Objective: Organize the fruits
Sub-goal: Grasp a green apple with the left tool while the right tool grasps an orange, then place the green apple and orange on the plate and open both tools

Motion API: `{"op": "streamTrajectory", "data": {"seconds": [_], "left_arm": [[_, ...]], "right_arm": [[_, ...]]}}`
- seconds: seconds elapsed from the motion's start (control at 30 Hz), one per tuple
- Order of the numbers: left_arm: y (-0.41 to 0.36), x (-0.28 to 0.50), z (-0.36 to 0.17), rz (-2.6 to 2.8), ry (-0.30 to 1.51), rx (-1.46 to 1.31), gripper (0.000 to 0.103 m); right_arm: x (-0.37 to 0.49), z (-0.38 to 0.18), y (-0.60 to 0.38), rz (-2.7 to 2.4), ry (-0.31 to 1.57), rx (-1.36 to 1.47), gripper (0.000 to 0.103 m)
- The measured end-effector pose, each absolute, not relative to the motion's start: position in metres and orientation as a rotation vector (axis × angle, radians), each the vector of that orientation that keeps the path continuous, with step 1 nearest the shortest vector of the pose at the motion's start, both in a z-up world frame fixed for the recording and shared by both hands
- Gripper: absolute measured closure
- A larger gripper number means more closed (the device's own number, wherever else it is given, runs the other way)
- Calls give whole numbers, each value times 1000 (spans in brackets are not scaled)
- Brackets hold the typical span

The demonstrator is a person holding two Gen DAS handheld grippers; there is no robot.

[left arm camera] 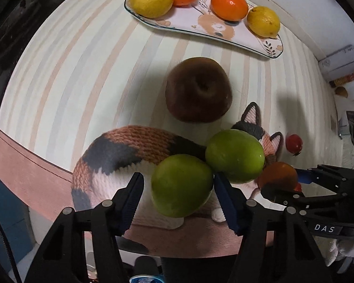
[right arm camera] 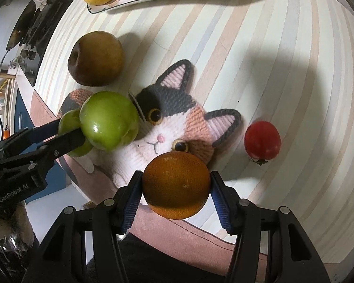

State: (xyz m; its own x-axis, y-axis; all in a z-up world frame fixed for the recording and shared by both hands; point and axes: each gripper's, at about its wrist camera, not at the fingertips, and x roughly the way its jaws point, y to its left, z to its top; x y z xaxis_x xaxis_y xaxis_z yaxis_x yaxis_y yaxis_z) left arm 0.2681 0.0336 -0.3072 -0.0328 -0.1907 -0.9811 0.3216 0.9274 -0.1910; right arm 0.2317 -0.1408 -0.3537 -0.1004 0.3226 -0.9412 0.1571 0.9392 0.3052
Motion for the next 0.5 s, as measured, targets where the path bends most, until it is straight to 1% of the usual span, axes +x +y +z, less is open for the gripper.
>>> {"op": "streamTrajectory", "data": {"seconds": [0.03,0.17,0.5], "left_arm": [[34,267,-306,-418,1547,98,49],[41,258,-302,-361,1513,171,50],[44,271,-307,-363,1508,167,47]], "right_arm": [[232,-353,-140,144,1680,370,44],[232,-350,-145,134,1668,367,44],[233,-353,-154,120,1678,389,43]]}}
